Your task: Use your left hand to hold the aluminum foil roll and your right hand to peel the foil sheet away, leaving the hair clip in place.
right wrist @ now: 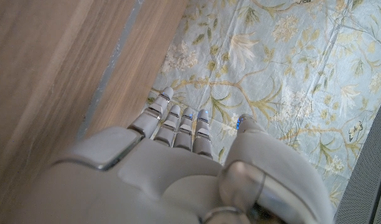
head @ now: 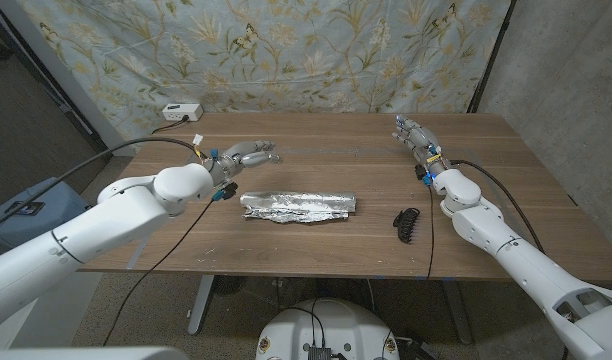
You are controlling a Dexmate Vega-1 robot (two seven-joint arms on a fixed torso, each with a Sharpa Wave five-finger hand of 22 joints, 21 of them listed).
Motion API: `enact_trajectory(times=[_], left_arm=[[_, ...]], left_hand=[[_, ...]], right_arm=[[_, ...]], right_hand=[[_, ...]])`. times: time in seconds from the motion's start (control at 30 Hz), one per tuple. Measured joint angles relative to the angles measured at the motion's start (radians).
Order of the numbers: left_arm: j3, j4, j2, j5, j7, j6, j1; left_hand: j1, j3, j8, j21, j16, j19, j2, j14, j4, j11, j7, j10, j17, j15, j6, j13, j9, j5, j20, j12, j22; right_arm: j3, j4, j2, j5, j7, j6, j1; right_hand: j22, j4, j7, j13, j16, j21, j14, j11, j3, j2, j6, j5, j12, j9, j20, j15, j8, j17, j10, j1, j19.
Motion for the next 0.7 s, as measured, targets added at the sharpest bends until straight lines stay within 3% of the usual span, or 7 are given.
enact_trajectory(times=[0.7], left_arm=[[0.018, -0.127, 0.094, 0.084, 0.017, 0.111, 0.039]], left_hand=[[0.047, -0.012, 0.006, 0.0, 0.008, -0.005, -0.004, 0.015, -0.001, -0.006, 0.0, 0.006, 0.005, -0.015, 0.0, 0.015, 0.0, 0.008, -0.005, 0.008, 0.005]], right_arm=[[0.016, -0.039, -0.025, 0.003, -0.001, 0.007, -0.031]], right_hand=[[0.0, -0.01, 0.006, 0.0, 0.0, 0.0, -0.005, 0.005, 0.004, 0.0, -0.006, 0.0, 0.0, 0.0, 0.0, 0.005, 0.0, 0.0, -0.005, 0.0, 0.0]])
